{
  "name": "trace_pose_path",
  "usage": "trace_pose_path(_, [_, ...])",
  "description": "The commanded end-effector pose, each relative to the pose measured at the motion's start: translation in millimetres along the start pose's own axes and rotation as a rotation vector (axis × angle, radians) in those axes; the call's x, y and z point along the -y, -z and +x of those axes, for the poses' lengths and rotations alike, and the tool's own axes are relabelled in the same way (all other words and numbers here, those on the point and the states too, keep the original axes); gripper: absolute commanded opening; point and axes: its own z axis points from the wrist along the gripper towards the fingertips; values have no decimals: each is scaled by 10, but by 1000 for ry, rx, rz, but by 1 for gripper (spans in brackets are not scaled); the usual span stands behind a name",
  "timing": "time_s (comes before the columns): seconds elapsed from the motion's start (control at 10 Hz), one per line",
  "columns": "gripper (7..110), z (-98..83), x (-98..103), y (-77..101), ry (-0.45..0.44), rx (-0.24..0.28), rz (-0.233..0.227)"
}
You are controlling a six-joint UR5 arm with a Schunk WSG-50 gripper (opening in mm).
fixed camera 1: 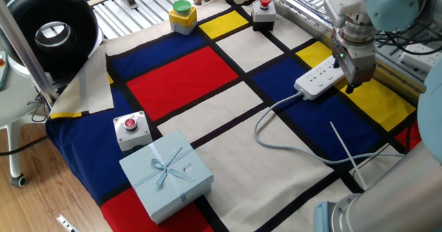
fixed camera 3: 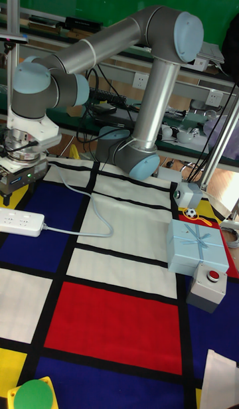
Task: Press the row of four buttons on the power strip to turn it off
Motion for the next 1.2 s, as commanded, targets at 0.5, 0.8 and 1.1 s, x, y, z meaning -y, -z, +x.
trace_pose_path(0.5, [44, 28, 235, -192, 85, 49, 27])
trace_pose_path(0.8, [44, 80, 273, -207, 84, 33, 39])
trace_pose_path(1.1, [44, 131, 206, -201, 70, 16, 15])
